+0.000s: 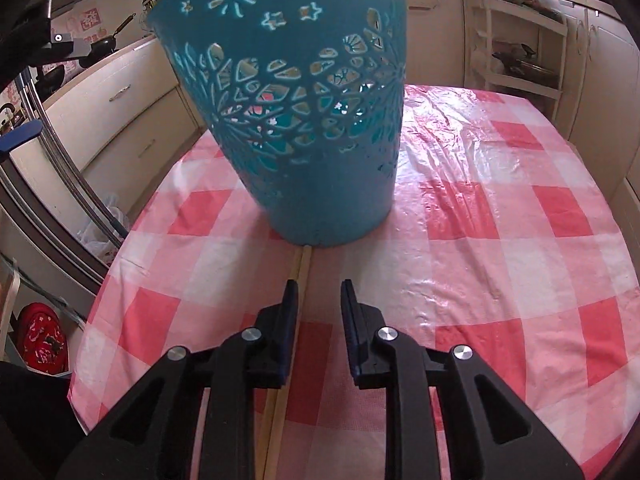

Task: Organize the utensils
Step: 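Return the right tool to the sticks and close on another stick, then hold the stick in the right tool while the left tool moves to the remaining sticks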

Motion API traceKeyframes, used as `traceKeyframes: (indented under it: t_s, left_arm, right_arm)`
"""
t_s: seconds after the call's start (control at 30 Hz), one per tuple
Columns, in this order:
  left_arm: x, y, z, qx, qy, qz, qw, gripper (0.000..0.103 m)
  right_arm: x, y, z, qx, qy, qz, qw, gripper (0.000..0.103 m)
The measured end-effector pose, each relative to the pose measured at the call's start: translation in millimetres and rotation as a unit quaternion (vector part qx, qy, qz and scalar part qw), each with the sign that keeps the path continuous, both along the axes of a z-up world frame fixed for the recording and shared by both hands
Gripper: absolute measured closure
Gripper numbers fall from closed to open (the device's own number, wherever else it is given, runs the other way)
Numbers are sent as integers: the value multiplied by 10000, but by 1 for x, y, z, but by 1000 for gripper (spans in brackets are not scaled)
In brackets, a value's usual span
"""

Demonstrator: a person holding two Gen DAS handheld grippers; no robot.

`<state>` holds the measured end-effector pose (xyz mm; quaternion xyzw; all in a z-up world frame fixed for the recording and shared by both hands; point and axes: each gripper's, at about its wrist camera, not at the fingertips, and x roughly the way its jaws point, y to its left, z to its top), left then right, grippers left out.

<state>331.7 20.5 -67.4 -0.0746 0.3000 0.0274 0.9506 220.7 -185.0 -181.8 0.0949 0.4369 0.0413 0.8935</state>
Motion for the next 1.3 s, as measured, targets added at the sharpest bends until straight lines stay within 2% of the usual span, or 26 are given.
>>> traceKeyframes:
  t_s: [0.23,0.43,0.83,1.1,1.3]
  left_arm:
    - [1,-2,-1,30,26,-19,10000,8]
    - [1,-3,-1,45,33,-30,10000,8]
    - [1,9,-10,278,208,33,9994,8]
    - [6,22,-28,264,629,43,9977,8]
    - [7,19,-46,300,1068,-187,9936,8]
  right_arm:
    - [-3,4,-4,-176,25,115,9998,81]
    - [-6,0,-5,-332,70,156,9993,95]
    - [-44,-25,-3,-370,9,-142,9992,97]
    - [-39,-27,-2,-343,51,-224,9991,97]
    - [-40,-32,-1,-301,82,-176,9994,97]
